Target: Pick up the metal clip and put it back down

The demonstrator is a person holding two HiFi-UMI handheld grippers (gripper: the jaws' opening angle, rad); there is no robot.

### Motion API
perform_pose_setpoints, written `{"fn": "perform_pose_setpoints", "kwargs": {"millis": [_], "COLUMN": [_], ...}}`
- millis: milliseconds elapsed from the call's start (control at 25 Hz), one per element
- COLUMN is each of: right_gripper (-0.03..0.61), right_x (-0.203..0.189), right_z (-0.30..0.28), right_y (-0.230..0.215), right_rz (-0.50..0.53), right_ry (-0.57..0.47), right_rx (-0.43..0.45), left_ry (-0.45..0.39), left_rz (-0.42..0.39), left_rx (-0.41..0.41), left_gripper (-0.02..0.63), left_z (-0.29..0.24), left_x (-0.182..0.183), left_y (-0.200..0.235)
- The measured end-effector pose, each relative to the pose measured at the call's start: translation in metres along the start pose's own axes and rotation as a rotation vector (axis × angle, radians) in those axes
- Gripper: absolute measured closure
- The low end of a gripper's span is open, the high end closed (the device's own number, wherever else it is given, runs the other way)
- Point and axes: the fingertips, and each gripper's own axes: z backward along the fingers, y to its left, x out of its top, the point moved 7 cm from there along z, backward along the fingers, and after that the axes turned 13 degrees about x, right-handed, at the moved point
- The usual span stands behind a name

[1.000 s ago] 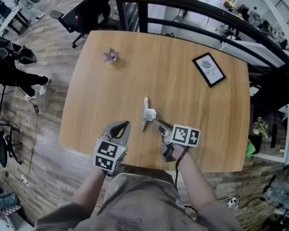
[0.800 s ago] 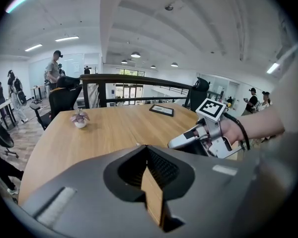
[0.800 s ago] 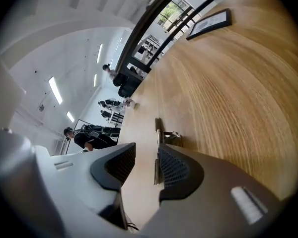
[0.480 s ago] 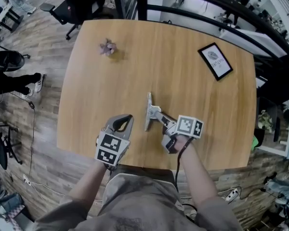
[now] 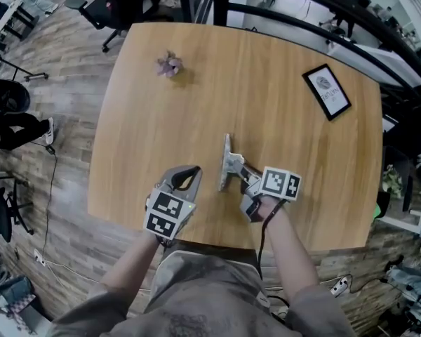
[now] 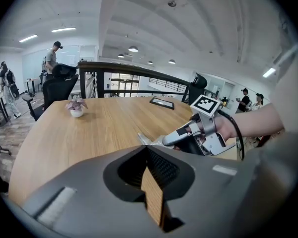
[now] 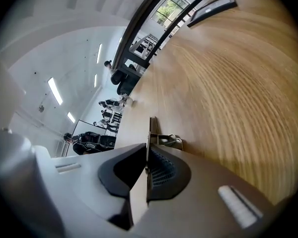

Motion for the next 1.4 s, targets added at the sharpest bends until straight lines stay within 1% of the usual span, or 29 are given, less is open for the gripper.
{"fn": "perform_pose_setpoints", "kwargs": {"millis": [160,360,640,840,960,1080,1200,1320,1400], "right_gripper": [0.563,0.563,0.563,0.563,0.563,0.563,0.563,0.563,0.563], "right_x": [-0.004,-0.002,0.000,-0.004,-0.011,-0.023,-0.032,-0.045,-0.047], "right_z": [-0.001,0.006,0.030,0.049,0.060,0.072,0.080,0.088,0.090], "right_y": [0.009,0.041,0.097,0.134,0.149,0.160,0.172,0.173,0.173], "right_rz": [0.000,0.006,0.020,0.051,0.053,0.012,0.035,-0.008,0.009], "right_ry": [-0.012,-0.041,-0.099,-0.138,-0.159,-0.177,-0.184,-0.206,-0.218], "right_rx": [0.024,0.086,0.149,0.180,0.192,0.187,0.220,0.186,0.198], "left_ry": [-0.002,-0.021,-0.082,-0.149,-0.178,-0.195,-0.204,-0.200,-0.203], "left_rz": [0.011,0.017,0.012,0.001,-0.009,-0.005,-0.005,-0.009,-0.006], "left_rx": [0.010,0.021,0.037,0.048,0.047,0.041,0.030,0.023,0.024], "left_gripper": [0.612,0.612,0.613,0.612,0.612,0.614,0.612,0.612,0.612], "left_z": [0.007,0.024,0.059,0.091,0.108,0.121,0.130,0.134,0.135], "left_x": [-0.001,0.009,0.034,0.058,0.067,0.074,0.078,0.075,0.074], "left_y": [0.004,0.007,0.015,0.021,0.021,0.018,0.013,0.010,0.008]}}
